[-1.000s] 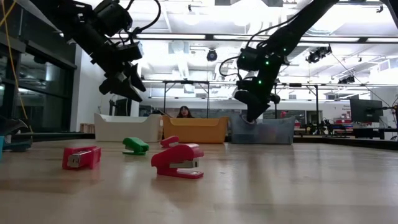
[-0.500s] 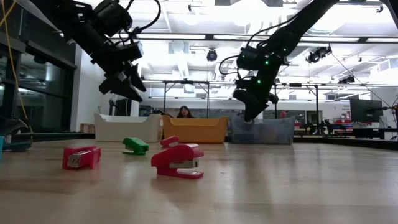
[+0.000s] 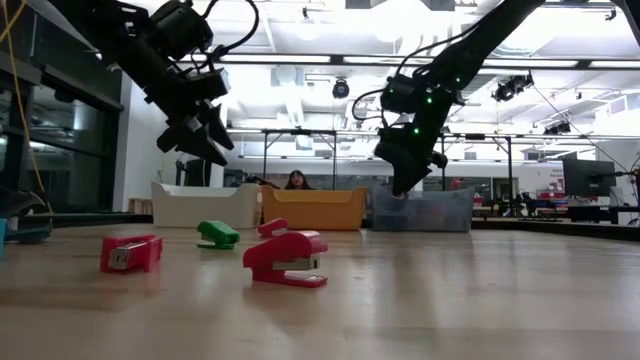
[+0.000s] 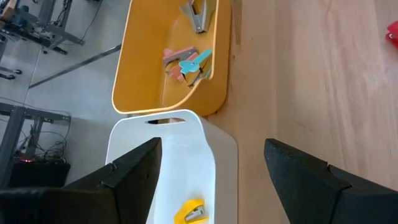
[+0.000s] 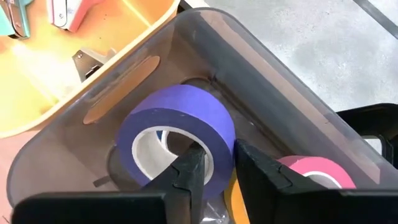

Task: Pick and place Stapler, Stapler remover, tape
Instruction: Put the purple tape into the gray bin, then put the light blue tape into the gray bin

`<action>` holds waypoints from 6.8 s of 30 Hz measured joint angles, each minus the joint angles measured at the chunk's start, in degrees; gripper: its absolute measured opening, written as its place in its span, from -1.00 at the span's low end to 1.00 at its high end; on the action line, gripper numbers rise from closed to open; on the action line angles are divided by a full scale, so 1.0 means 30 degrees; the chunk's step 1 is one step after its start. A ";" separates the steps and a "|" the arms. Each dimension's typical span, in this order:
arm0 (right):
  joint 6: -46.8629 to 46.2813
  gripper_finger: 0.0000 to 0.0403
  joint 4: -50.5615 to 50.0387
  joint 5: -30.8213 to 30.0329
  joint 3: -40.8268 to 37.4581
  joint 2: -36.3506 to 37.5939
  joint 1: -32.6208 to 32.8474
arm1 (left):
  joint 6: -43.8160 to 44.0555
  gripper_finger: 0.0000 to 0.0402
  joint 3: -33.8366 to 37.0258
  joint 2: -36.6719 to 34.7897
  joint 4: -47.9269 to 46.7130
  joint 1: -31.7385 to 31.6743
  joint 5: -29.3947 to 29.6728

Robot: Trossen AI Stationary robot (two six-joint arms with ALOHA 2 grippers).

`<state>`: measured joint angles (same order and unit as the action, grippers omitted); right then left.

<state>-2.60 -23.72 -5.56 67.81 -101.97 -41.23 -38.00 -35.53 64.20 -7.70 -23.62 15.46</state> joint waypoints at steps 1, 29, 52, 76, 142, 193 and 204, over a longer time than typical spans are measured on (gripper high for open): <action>0.0018 -0.58 -0.0002 0.0037 0.0000 0.0000 0.0000 | 0.0000 0.39 0.0000 0.0000 -0.0008 0.0000 0.0004; 0.0488 -0.04 0.0061 -0.0556 0.0000 0.0015 0.0007 | 0.0159 0.39 0.0007 -0.0036 -0.0363 0.0000 0.0087; 0.0025 -0.04 0.0833 -0.1236 -0.0015 0.0668 0.0150 | 0.0981 0.39 0.0016 -0.2492 -0.1944 0.0001 0.0583; 0.0870 -0.04 0.2401 -0.2816 -0.3499 0.4415 0.2816 | 0.3547 0.39 0.0007 -0.5029 -0.7648 0.0007 0.0898; -0.1359 -0.04 0.8984 -0.4655 -1.1016 1.0367 1.7303 | 2.3453 0.39 0.0007 0.2652 -0.7971 1.9675 -0.2892; 0.6498 -0.04 1.6174 -0.4651 -1.1016 0.6838 1.4668 | 0.7460 -0.82 -0.0029 0.4546 0.3427 1.2780 0.9921; 0.7407 -0.04 2.0502 0.2067 -1.1015 0.5183 1.2358 | 0.0590 -0.82 -0.0029 0.4546 1.2112 0.7326 0.3950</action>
<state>19.62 37.79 0.64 34.76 -86.42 -4.16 -36.23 -35.62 77.84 28.63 -1.64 27.31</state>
